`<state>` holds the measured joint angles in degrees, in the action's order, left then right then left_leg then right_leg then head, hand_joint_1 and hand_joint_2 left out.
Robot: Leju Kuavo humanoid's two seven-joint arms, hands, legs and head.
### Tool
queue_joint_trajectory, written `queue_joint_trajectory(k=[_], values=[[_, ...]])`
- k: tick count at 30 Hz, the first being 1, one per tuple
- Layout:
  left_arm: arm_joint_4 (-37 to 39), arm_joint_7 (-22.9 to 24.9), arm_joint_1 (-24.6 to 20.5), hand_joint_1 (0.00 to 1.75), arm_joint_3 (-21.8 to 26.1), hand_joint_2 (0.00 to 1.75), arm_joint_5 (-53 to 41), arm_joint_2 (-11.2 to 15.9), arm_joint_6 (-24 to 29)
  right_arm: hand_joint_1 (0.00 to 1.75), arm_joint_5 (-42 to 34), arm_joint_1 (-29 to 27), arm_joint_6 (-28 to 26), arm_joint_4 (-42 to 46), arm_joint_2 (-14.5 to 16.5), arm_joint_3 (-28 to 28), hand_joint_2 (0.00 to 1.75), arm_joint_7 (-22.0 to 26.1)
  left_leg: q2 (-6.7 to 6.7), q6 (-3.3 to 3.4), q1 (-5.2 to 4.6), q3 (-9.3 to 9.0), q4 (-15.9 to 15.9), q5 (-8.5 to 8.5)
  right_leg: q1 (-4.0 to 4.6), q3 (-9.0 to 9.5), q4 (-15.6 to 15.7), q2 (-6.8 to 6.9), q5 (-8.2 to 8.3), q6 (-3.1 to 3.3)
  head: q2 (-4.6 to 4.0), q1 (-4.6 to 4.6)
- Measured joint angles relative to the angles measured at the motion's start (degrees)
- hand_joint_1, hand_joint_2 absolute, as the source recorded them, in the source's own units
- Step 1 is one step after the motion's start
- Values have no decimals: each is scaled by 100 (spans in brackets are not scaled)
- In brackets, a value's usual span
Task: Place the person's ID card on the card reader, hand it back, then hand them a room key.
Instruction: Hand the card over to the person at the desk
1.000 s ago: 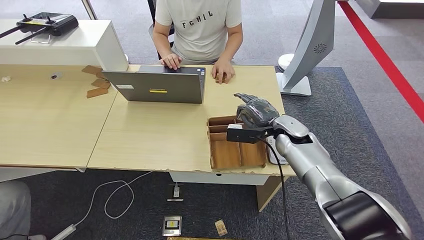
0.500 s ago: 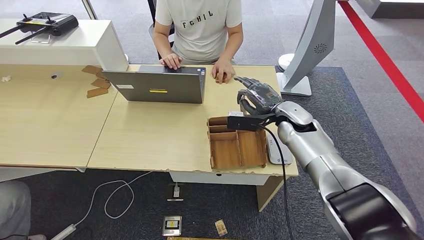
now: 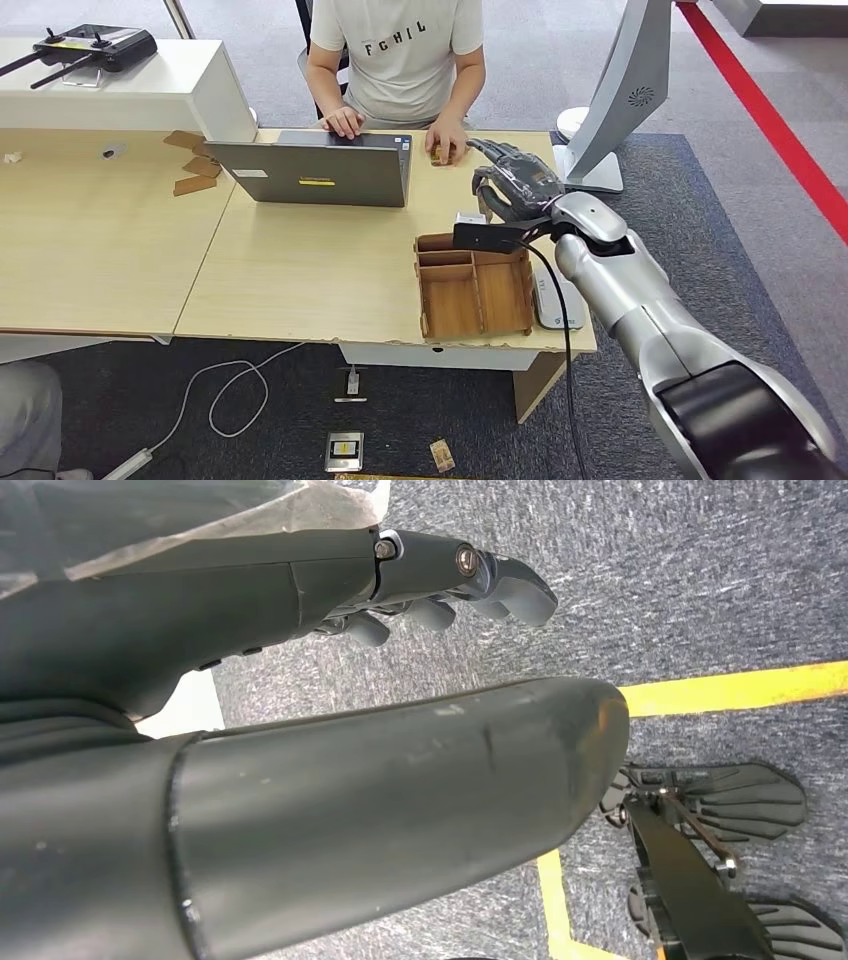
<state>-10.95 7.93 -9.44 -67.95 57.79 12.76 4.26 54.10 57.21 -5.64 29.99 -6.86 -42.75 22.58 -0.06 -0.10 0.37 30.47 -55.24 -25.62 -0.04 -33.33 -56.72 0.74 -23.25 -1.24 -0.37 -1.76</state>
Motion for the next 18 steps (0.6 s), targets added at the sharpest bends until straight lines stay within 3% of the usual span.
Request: queue_joint_trajectory(k=[8,18], values=[[0,-16,4,0,-13,0,-3,0,0,175,32,109,-37,9,21,2,175,0,0,0,0,1,0,0,-1,0,0,0,0,0,0,1],[0,-32,-15,0,-34,0,-70,-15,0,175,93,809,88,-109,233,-2,175,43,2,0,0,0,0,0,1,-2,0,0,0,0,0,0]])
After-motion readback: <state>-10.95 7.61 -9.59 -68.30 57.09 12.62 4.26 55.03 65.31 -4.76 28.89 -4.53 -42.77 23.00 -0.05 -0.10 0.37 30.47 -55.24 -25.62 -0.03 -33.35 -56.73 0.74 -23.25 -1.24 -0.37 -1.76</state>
